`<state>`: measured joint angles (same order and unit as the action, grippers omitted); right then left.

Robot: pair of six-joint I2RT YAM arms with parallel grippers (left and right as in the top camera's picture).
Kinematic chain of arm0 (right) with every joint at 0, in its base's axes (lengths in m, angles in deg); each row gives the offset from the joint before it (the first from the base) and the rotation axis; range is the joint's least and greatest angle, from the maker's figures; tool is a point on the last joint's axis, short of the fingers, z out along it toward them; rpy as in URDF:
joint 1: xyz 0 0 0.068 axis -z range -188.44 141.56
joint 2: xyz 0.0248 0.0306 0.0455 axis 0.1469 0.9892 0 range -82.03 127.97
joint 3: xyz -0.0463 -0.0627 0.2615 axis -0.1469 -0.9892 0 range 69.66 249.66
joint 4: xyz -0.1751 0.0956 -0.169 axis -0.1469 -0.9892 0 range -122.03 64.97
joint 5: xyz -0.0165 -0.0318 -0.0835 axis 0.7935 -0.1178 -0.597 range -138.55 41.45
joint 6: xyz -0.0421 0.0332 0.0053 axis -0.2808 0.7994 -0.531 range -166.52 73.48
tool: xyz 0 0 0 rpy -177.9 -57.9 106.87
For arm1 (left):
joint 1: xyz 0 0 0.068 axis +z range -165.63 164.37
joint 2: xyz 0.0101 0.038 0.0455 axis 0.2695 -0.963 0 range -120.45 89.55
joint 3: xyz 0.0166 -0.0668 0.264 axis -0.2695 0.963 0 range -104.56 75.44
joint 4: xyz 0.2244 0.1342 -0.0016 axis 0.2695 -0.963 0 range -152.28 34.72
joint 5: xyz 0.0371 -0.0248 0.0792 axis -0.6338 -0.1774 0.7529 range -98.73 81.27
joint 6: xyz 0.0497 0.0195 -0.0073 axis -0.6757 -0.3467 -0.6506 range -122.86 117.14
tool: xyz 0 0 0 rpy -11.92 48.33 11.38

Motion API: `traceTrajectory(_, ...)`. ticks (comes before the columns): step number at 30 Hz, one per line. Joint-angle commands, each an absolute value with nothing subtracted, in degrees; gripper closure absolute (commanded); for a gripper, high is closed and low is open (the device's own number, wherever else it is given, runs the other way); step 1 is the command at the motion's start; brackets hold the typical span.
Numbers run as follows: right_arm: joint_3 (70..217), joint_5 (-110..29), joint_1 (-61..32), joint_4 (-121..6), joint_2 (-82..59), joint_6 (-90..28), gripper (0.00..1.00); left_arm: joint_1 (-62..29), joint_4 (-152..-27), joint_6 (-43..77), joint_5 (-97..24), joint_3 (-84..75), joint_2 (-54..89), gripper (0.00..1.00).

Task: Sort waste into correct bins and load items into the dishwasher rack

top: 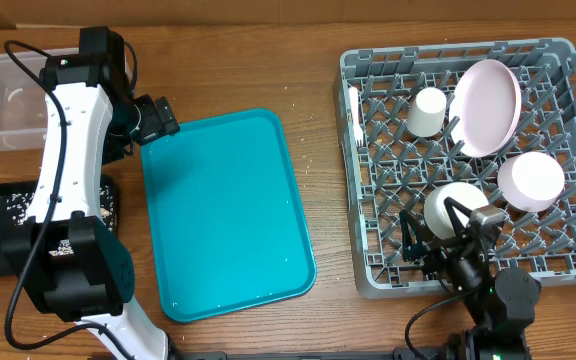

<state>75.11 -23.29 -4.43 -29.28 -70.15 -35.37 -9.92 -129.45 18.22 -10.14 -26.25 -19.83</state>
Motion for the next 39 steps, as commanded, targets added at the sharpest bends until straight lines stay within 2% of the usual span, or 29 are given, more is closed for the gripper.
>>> traceTrajectory(1,73.38,-25.39,-4.74,-28.23,-73.52,-36.13,0.0,-10.03,-129.58,19.01,-9.79,-27.32,-18.76,0.0)
traceTrajectory(9,70.1,-32.06,-4.76,-28.32,-79.99,-36.44,0.0,-10.03,-129.58,19.03,-9.79,-27.32,-18.76,0.0)
traceTrajectory(22,70.1,-32.78,-4.91,-28.32,-81.91,-55.69,0.0,-10.03,-129.58,19.03,-9.79,-27.32,-18.76,0.0)
traceTrajectory(35,70.1,-34.62,-4.91,-28.56,-81.91,-55.15,0.0,-10.03,-129.58,19.03,-9.79,-27.32,-18.76,0.0)
traceTrajectory(39,70.13,-40.1,-4.91,-29.11,-81.91,-44.7,0.0,-10.03,-129.58,19.03,-9.79,-27.32,-18.76,0.0)
